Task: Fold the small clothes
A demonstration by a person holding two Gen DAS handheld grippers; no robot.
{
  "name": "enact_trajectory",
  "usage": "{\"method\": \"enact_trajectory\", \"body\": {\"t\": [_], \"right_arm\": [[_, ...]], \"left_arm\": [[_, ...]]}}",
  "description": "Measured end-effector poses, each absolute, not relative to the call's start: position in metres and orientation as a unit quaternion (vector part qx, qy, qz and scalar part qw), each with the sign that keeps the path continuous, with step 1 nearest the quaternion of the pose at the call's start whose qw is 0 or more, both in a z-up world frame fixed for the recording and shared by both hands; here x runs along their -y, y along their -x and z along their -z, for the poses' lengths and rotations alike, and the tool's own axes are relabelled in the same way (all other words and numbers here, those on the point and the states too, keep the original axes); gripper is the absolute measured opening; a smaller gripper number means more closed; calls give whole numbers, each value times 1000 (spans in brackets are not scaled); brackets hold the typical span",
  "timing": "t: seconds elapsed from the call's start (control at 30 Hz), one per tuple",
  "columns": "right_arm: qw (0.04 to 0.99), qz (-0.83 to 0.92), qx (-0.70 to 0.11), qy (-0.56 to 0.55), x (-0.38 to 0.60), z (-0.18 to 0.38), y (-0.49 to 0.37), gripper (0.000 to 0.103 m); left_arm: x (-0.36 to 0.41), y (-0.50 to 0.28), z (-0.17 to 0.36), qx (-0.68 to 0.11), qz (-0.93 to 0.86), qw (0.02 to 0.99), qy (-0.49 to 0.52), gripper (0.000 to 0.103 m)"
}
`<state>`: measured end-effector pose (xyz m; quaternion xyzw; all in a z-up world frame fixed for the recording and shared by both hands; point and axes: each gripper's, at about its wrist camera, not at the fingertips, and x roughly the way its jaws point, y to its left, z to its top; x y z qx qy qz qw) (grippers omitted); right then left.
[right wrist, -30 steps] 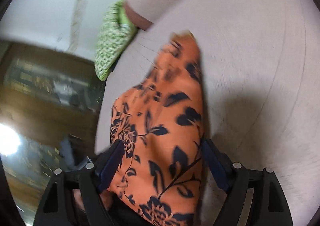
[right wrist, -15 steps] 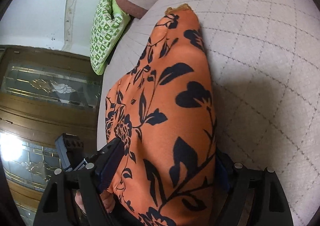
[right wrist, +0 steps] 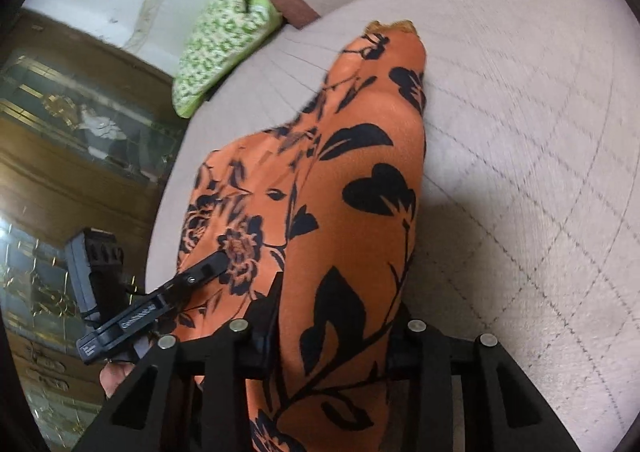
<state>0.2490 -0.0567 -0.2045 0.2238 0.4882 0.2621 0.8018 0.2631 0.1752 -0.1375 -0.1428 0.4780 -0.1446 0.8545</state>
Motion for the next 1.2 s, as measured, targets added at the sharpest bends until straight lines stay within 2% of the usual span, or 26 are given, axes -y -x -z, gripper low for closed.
{"method": "enact_trajectory", "body": {"t": [0.17, 0.4, 0.67, 0.83, 1.2], "right_arm": [[819, -272, -459, -211, 75, 179, -233, 39], [853, -269, -400, -198, 124, 116, -233, 39], [871, -256, -380, -179, 157, 74, -278, 39], [871, -251, -382, -178, 164, 80, -301, 39], [860, -233, -415, -185, 179, 145, -327, 39]], "left_arm": [[-149, -245, 101, -439, 157, 875, 127, 26], [-115, -246, 57, -389, 180, 898, 98, 26], [-98, -281, 57, -371, 167, 908, 99, 27], [-85, -304, 68, -376, 163, 906, 100, 27], [-71, -326, 124, -410, 156, 893, 101, 27]]}}
